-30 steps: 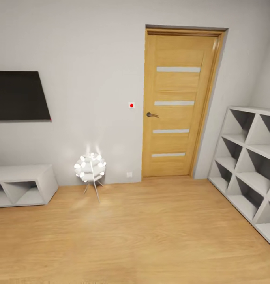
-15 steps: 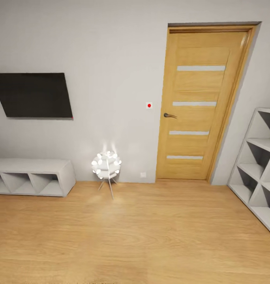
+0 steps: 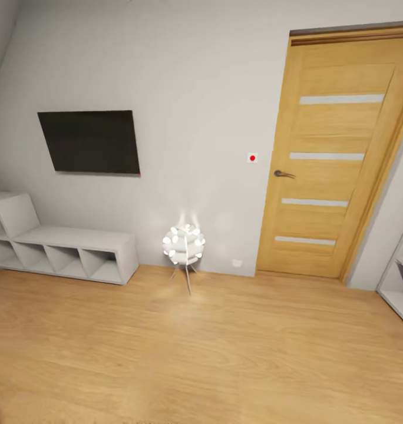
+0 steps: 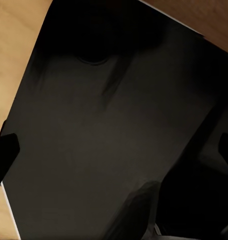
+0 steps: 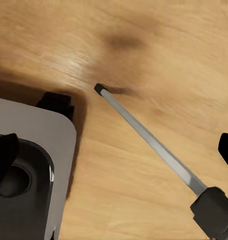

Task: Attach the digital camera to the camera tripod in the bedroom.

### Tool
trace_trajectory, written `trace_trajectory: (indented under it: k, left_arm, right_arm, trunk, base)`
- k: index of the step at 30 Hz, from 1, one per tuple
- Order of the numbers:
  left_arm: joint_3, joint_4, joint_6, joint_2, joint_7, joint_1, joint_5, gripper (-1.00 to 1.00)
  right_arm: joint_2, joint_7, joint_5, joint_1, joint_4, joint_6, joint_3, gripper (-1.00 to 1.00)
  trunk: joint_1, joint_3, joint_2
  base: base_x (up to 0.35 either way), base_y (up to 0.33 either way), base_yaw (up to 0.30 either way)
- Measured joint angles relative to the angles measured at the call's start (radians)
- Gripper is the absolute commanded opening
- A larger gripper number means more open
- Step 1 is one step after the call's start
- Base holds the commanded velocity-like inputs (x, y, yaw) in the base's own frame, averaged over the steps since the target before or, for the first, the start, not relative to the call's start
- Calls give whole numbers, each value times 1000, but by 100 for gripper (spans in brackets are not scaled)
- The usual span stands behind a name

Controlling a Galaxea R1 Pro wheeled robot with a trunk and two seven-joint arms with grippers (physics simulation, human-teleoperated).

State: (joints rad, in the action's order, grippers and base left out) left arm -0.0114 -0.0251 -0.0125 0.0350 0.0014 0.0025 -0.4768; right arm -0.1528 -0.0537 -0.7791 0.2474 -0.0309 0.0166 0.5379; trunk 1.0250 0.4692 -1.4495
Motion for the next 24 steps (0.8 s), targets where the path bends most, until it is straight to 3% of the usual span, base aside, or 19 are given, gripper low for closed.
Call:
trace_trajectory:
  k: [15,24]
  left_arm:
    - [0,-1,0,0,0,0,0,100]
    - [3,-1,0,1,0,0,6,100]
  right_arm:
    - [-1,0,0,0,0,0,0,100]
    - [-1,1,1,0,0,-1,1,100]
  trunk:
    - [0,0,0]
    - [0,0,0]
  base:
    - [0,65,261]
    - [33,1,60]
